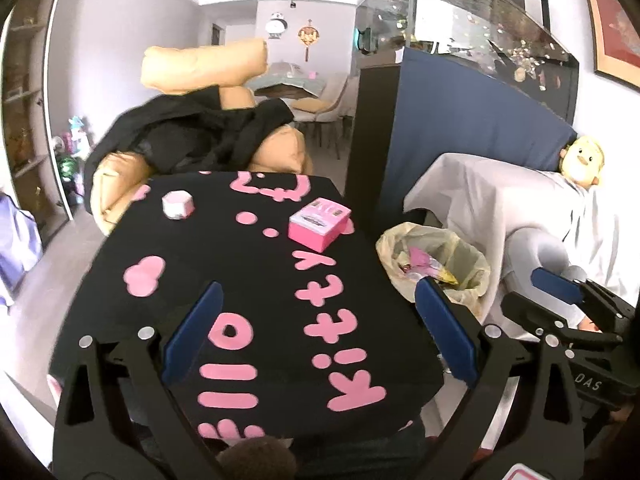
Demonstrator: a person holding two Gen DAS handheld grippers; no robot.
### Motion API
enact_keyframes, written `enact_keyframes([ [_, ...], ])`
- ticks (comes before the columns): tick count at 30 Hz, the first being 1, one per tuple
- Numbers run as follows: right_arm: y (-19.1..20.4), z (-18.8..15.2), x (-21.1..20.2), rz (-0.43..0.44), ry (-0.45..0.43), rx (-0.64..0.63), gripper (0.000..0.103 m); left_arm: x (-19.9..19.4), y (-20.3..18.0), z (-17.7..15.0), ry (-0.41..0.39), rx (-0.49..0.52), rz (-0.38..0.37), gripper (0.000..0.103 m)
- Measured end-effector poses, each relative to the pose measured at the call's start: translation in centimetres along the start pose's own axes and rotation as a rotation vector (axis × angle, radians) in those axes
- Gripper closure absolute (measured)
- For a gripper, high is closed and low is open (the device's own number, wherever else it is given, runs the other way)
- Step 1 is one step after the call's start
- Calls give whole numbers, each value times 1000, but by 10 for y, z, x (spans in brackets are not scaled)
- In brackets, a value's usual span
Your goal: Collect trash
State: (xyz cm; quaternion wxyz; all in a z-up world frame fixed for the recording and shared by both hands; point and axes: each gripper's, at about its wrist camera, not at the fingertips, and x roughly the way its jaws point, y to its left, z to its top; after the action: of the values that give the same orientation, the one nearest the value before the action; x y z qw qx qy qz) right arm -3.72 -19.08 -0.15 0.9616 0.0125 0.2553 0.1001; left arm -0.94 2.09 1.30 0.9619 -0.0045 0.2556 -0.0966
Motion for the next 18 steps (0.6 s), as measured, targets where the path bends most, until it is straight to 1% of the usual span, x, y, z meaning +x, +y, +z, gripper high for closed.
enact_keyframes([
  [3,3,0,-10,8,-20,4,38,-12,-2,0,-30,21,56,11],
  [5,5,1,-18,12,-45,1,38,-17,-3,0,-46,26,61,11],
  [8,4,1,-26,1,-74,1,38,-23,-6,0,-62,38,88,11],
  [12,1,1,-31,3,-81,10,38,-26,-8,1,-67,45,72,11],
  [18,0,1,-33,-1,-78,12,38,-26,-11,2,-64,51,69,11],
])
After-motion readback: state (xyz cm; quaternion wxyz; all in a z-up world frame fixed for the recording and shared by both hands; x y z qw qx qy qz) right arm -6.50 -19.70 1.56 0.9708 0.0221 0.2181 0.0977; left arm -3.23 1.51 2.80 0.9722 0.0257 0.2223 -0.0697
